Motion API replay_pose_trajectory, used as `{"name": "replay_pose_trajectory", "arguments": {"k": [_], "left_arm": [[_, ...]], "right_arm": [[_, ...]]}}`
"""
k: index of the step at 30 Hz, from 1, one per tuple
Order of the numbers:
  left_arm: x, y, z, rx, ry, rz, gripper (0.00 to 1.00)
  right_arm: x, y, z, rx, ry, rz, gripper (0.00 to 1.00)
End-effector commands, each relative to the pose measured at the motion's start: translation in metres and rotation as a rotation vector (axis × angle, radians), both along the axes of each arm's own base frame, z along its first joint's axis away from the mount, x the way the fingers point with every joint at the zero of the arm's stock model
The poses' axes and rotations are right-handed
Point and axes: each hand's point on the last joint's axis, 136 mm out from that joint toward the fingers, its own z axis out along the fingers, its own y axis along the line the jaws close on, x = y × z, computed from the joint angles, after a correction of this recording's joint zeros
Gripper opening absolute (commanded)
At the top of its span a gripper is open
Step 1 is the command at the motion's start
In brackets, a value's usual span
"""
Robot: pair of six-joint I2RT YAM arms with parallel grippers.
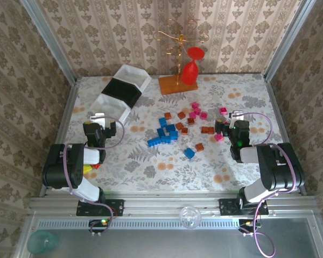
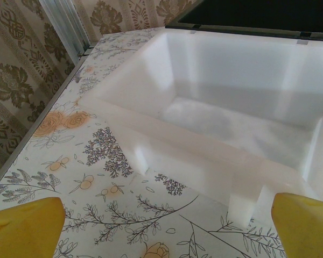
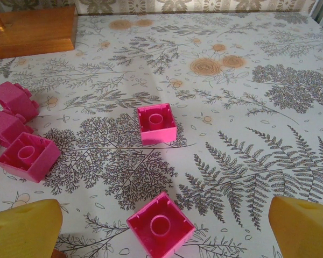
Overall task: Sort the legos into containers by color
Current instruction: Rotate the container at the top-left of the table.
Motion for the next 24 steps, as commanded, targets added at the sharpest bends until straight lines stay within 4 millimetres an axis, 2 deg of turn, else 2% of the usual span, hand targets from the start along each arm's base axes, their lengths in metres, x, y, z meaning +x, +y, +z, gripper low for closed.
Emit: {"name": "replay_pose_trajectory", "arguments": {"k": [1, 12, 21, 24], "left_arm": [[0.002, -0.005, 0.006, 0.014, -0.029, -0.028, 1.0], [0.002, -0.006, 0.006, 0.013, -0.028, -0.032, 1.0], [0.003, 0.004, 0.005, -0.026, -0.022, -0.002, 1.0], [-0.007, 0.017, 0.019, -0.03, -0.079, 0.072, 1.0]], "right_arm": [[0.008, 0.002, 0.014, 0.006, -0.047, 0.002, 1.0], [0.008, 0.002, 0.013, 0.008, -0.046, 0.002, 1.0], [0.008, 0.002, 0.013, 0.008, -0.046, 0.001, 1.0], [0.007, -0.001, 0.02, 0.003, -0.061, -0.019, 1.0]]}}
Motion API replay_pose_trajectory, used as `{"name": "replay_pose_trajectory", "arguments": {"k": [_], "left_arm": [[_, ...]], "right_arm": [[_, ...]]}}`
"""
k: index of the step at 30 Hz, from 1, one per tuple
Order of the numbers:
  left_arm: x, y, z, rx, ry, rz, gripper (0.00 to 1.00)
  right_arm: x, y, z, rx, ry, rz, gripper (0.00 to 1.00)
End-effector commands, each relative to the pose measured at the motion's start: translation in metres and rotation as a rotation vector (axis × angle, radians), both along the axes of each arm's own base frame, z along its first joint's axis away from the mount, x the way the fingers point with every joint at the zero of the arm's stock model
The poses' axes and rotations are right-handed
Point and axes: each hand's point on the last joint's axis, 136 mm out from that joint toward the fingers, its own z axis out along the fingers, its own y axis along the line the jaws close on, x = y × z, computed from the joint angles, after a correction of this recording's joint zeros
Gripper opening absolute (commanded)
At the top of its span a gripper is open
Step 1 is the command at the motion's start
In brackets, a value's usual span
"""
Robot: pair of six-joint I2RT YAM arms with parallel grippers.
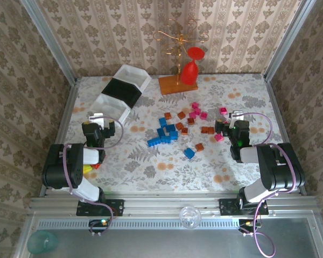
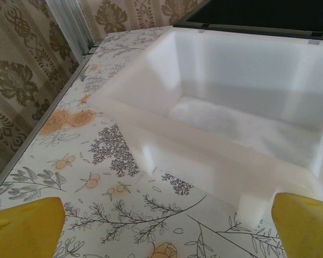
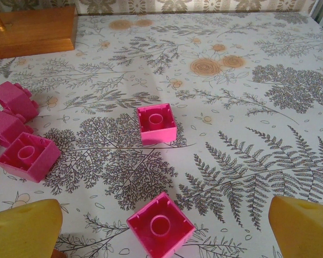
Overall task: Sort the legos into containers by color
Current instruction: Rotate the container at the top-left of the table.
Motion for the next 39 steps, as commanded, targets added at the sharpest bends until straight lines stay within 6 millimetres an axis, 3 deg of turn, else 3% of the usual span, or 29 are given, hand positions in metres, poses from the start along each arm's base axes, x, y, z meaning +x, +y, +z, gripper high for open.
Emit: {"name": "replay_pose_trajectory", "arguments": {"k": [1, 4, 7, 10, 12, 17, 20, 22, 30, 39], "left_arm": [[-0.011, 0.013, 0.024, -0.028, -0.087, 0.077, 1.0], [-0.023, 0.023, 0.053, -0.033, -0.12, 0.135, 1.0], [-0.036, 0.038, 0.078, -0.21, -0.129, 0.256, 1.0], [-0.034, 0.015, 0.084, -0.386, -0.063, 0.166, 1.0], [-0.029, -0.008, 0.079, -0.46, 0.004, 0.098, 0.98], [-0.002, -0.053, 0.064, -0.392, 0.191, 0.03, 0.94], [0.02, -0.067, 0.053, -0.369, 0.282, 0.034, 0.91], [0.036, -0.07, 0.045, -0.361, 0.317, 0.05, 0.9], [0.095, -0.072, 0.016, -0.315, 0.424, 0.096, 0.92], [0.138, -0.068, 0.001, -0.376, 0.445, 0.111, 0.93]], "right_arm": [[0.005, -0.002, 0.025, -0.005, -0.063, -0.026, 1.0], [-0.006, -0.008, 0.06, -0.01, -0.082, -0.078, 1.0], [-0.027, -0.027, 0.092, 0.176, -0.14, -0.24, 1.0], [-0.043, -0.023, 0.113, 0.358, -0.163, -0.262, 1.0], [-0.043, 0.001, 0.119, 0.43, -0.133, -0.164, 0.97], [-0.035, 0.072, 0.116, 0.326, 0.012, 0.031, 0.97], [-0.032, 0.11, 0.108, 0.279, 0.064, 0.139, 0.97], [-0.03, 0.123, 0.103, 0.264, 0.076, 0.172, 0.97], [-0.028, 0.133, 0.084, 0.253, 0.111, 0.192, 0.98], [-0.029, 0.135, 0.071, 0.258, 0.133, 0.195, 0.98]]}}
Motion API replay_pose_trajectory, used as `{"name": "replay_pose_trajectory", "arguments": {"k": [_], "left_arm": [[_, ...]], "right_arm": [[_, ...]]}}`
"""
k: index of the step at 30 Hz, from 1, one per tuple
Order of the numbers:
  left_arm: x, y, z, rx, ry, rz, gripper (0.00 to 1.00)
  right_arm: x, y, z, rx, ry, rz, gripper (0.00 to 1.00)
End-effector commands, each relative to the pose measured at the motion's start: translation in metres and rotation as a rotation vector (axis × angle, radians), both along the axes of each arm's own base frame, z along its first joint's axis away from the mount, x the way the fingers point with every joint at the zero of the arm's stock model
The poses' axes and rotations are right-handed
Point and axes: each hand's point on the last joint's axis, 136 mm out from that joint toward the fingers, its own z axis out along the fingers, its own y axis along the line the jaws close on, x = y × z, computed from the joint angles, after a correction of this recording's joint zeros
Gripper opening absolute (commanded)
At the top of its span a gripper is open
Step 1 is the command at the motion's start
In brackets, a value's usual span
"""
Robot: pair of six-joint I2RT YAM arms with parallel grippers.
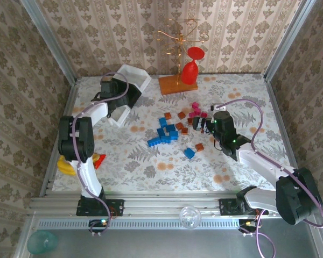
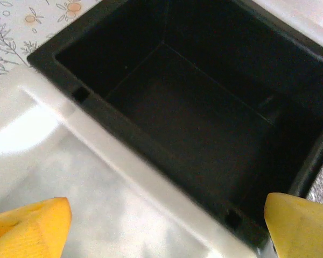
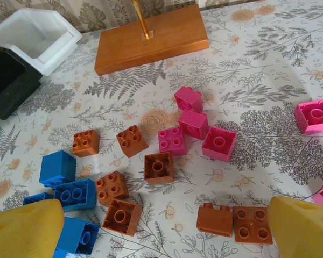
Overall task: Sort the legos into containers by color
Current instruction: Rotate the container at the top-left of the table.
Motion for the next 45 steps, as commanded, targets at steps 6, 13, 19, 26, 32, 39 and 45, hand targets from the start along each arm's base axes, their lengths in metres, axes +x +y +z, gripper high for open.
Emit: {"name": "replay_pose_trajectory", "arguments": {"k": [6, 13, 19, 26, 32, 39, 45], "left_arm": [[0.023, -0.001, -0.014, -0.037, 0.044, 0.001, 0.89], [0.031, -0.004, -0.021, -0.017, 0.078, -0.034, 0.74], [0.004, 0.006, -0.026, 0.021, 0.088, -0.028, 0.61], [-0.024, 0.031, -0.028, -0.044, 0.08, 0.009, 0.5], [-0.022, -0.006, -0.031, -0.065, 0.136, -0.157, 0.44], [-0.019, -0.036, -0.031, -0.057, 0.156, -0.248, 0.41], [-0.011, -0.052, -0.033, -0.069, 0.157, -0.291, 0.4]], "right_arm": [[0.002, 0.009, -0.017, 0.003, 0.041, 0.026, 0.99], [0.004, 0.011, -0.028, 0.001, 0.08, 0.023, 0.99], [0.005, 0.011, -0.031, -0.01, 0.095, 0.023, 0.99], [0.006, 0.013, -0.033, -0.01, 0.105, 0.029, 1.0], [0.006, 0.012, -0.033, -0.013, 0.104, 0.027, 1.0], [0.006, 0.013, -0.036, -0.012, 0.115, 0.028, 1.0], [0.006, 0.013, -0.036, -0.011, 0.117, 0.028, 1.0]]}}
